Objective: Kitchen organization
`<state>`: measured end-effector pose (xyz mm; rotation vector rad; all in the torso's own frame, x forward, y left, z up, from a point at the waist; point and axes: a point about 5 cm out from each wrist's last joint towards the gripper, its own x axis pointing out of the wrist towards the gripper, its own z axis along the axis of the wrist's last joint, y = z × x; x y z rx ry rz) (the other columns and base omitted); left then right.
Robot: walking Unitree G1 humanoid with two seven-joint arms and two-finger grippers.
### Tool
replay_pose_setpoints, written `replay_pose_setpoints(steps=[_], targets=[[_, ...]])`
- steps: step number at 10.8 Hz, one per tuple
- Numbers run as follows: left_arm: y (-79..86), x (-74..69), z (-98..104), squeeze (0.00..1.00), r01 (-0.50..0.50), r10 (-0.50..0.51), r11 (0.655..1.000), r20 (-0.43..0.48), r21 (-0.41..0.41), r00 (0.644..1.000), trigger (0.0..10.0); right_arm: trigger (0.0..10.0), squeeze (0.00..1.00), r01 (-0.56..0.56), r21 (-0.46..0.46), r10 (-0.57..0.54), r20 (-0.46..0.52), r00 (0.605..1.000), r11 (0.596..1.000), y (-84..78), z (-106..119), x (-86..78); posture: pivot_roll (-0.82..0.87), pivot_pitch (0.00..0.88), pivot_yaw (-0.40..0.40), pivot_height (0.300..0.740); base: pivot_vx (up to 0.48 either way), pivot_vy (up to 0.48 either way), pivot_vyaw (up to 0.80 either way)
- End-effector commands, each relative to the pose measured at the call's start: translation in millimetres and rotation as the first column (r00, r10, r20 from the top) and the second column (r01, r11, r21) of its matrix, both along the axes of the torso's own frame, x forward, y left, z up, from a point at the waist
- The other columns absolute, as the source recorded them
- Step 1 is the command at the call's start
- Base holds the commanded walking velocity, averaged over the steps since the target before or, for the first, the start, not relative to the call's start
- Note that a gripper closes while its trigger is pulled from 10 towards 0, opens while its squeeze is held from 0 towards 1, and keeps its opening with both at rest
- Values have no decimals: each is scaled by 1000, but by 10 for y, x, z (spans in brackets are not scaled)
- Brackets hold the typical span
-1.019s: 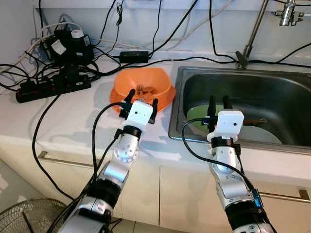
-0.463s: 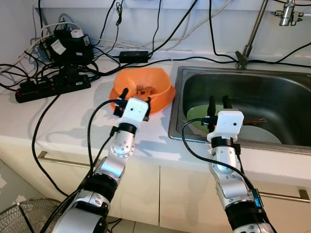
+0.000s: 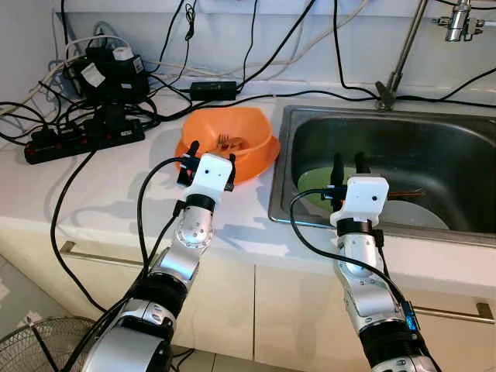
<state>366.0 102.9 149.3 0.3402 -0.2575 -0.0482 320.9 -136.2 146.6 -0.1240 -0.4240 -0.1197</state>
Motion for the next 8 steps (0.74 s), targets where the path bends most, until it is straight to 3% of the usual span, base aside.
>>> replay_pose_setpoints(steps=[1,8], targets=[[9,55,64,0,-29,29,999,-6,-31,1000,10000,10000,0,-1,1,1,8,1000,1000,-2,39,26,16,0,53,740,0,0,0],[-6,107,193,0,-37,38,998,20,-53,999,10000,10000,0,0,6,0,7,1000,1000,13,34,26,21,0,58,740,0,0,0]])
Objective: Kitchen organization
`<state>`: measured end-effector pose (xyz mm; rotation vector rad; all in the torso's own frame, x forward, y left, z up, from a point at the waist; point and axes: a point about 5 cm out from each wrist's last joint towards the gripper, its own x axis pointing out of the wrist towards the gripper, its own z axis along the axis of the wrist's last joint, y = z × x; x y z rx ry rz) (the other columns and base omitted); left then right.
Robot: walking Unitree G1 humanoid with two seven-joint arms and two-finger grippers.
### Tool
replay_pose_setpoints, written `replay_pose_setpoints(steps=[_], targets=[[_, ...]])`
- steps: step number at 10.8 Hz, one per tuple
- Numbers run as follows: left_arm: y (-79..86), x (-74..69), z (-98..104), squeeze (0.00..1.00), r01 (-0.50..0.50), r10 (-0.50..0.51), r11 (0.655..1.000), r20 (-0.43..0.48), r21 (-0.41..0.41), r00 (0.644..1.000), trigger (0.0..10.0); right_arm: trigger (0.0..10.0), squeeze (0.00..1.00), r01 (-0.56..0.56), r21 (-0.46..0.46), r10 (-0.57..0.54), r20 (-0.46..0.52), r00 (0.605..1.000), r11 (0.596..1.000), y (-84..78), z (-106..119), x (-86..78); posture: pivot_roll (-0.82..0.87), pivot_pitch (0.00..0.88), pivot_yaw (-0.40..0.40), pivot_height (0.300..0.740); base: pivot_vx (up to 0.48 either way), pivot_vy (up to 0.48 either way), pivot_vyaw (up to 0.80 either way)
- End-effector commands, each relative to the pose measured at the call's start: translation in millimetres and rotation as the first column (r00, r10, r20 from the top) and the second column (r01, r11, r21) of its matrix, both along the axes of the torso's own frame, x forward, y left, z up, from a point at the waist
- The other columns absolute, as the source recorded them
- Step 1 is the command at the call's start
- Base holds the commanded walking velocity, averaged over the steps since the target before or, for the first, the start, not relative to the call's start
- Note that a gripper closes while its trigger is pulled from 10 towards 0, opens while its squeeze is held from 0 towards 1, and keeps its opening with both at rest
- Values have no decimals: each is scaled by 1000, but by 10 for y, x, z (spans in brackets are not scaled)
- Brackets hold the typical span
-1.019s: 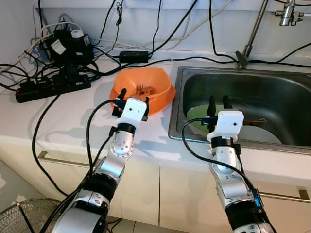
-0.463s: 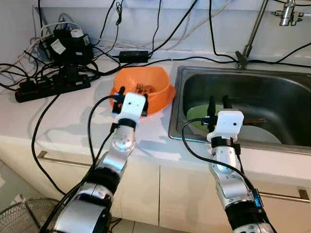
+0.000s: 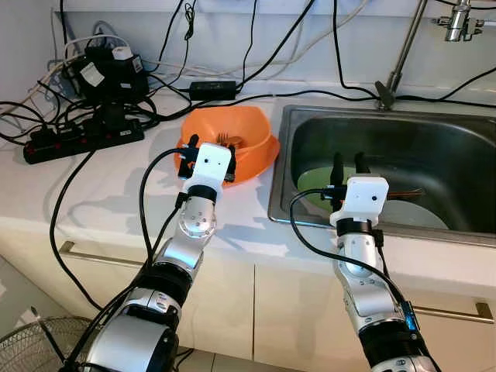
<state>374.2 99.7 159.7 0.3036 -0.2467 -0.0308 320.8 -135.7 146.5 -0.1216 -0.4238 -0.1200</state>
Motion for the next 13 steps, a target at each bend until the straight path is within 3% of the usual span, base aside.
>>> replay_pose_setpoints(steps=[1,5,11,13], targets=[[-58,23,61,0,36,-36,999,6,13,999,10000,10000,0,-2,5,2,8,1000,1000,13,35,31,19,0,60,740,0,0,0],[-212,-72,-118,0,163,-158,982,-58,92,986,10000,10000,0,1,3,-1,7,1000,1000,6,31,29,16,0,61,740,0,0,0],[37,-192,76,0,72,-78,996,112,58,991,10000,10000,0,-13,5,13,8,1000,1000,39,37,43,32,0,53,740,0,0,0],[110,-236,97,0,50,-57,997,131,58,990,10000,10000,0,-16,6,16,7,1000,1000,51,35,42,35,0,53,740,0,0,0]])
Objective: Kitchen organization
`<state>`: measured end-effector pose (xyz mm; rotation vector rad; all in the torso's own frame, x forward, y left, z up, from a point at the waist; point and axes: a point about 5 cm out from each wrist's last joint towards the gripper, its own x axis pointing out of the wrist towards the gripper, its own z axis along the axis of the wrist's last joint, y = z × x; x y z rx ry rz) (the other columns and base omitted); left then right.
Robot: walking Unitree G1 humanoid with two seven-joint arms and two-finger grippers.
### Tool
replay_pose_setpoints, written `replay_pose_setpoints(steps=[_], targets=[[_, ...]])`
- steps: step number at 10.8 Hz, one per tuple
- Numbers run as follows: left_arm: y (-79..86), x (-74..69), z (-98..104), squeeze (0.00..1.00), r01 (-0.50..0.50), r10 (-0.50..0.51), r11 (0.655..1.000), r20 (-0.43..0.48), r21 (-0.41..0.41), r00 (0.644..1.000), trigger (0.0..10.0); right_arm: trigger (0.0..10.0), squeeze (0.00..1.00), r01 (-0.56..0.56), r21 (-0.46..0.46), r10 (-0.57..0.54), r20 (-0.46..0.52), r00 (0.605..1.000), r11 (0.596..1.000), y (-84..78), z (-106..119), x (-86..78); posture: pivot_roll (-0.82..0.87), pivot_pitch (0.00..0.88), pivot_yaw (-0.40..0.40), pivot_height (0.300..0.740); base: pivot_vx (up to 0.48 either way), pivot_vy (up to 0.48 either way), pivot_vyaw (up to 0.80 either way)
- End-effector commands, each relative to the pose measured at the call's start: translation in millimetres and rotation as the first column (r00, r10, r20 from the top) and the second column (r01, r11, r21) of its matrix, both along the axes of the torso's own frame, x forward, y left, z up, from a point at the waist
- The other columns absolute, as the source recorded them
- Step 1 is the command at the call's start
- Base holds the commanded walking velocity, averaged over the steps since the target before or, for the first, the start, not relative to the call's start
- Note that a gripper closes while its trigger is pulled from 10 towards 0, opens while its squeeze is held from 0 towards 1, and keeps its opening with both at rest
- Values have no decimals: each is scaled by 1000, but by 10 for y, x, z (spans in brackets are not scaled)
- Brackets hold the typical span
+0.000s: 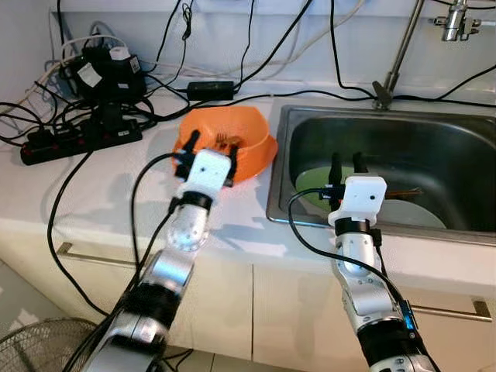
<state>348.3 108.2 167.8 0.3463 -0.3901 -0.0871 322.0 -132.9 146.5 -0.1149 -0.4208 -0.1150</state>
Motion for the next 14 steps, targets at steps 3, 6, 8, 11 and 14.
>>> replay_pose_setpoints(steps=[3,6,8,11,14], targets=[[193,-49,47,0,-85,85,996,26,-15,996,10000,10000,0,-3,3,3,8,1000,1000,11,27,29,37,0,57,740,0,0,0],[291,-148,114,0,-123,129,990,86,-70,988,10000,10000,0,-2,6,2,10,1000,1000,16,31,28,36,0,57,740,0,0,0],[364,-181,173,0,-164,176,981,117,-104,977,10000,10000,0,-3,6,3,9,1000,1000,21,26,24,39,0,56,740,0,0,0],[442,-164,-25,0,-247,247,969,30,16,969,10000,10000,0,-5,10,5,8,1000,1000,36,21,17,38,0,60,740,0,0,0],[329,-172,-160,0,-151,151,989,-52,2,987,10000,10000,0,-2,10,2,8,1000,1000,35,19,17,36,0,64,740,0,0,0]])
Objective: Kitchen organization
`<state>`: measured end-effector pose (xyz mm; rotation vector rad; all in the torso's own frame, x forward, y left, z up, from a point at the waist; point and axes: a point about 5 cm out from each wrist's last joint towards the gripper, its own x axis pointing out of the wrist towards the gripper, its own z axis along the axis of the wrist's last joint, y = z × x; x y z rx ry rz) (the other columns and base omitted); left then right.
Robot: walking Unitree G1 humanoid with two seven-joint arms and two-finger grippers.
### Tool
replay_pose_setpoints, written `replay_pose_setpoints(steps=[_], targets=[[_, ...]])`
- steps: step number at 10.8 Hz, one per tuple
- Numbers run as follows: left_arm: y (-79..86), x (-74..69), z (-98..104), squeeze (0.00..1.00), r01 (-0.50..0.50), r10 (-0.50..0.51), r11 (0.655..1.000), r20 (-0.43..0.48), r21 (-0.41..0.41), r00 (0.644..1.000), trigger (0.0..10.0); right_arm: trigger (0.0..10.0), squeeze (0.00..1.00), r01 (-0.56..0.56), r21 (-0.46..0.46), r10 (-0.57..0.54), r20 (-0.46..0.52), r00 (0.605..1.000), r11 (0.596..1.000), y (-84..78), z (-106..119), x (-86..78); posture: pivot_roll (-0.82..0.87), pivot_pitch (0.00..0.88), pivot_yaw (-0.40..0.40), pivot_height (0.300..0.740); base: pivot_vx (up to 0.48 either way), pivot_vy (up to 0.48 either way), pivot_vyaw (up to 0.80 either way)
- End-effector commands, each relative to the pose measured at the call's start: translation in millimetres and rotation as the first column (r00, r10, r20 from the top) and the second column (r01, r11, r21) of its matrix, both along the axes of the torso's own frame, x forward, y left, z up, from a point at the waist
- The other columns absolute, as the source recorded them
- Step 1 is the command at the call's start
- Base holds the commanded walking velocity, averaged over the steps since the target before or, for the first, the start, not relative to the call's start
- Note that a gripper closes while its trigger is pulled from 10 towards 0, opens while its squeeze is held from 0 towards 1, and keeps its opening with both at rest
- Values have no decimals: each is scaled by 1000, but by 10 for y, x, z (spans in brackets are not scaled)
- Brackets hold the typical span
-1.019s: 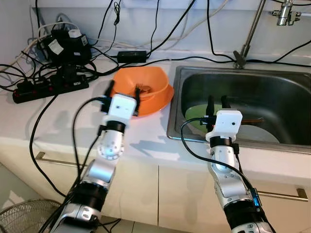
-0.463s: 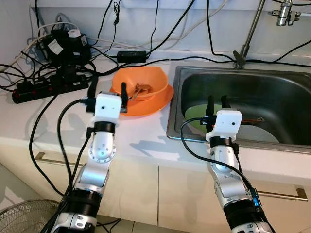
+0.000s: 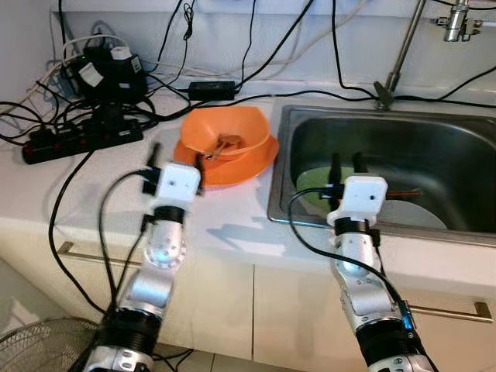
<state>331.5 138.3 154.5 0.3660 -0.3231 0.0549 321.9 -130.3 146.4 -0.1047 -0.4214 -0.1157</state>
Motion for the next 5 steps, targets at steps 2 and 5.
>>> replay_pose_setpoints(steps=[2,5], targets=[[-33,-3,-17,0,18,-18,1000,-30,5,999,10000,10000,0,1,2,-1,9,1000,1000,7,20,18,32,0,67,740,0,0,0],[-86,20,7,0,45,-45,999,-29,-1,999,10000,10000,0,0,2,0,13,1000,1000,4,30,21,28,0,66,740,0,0,0]])
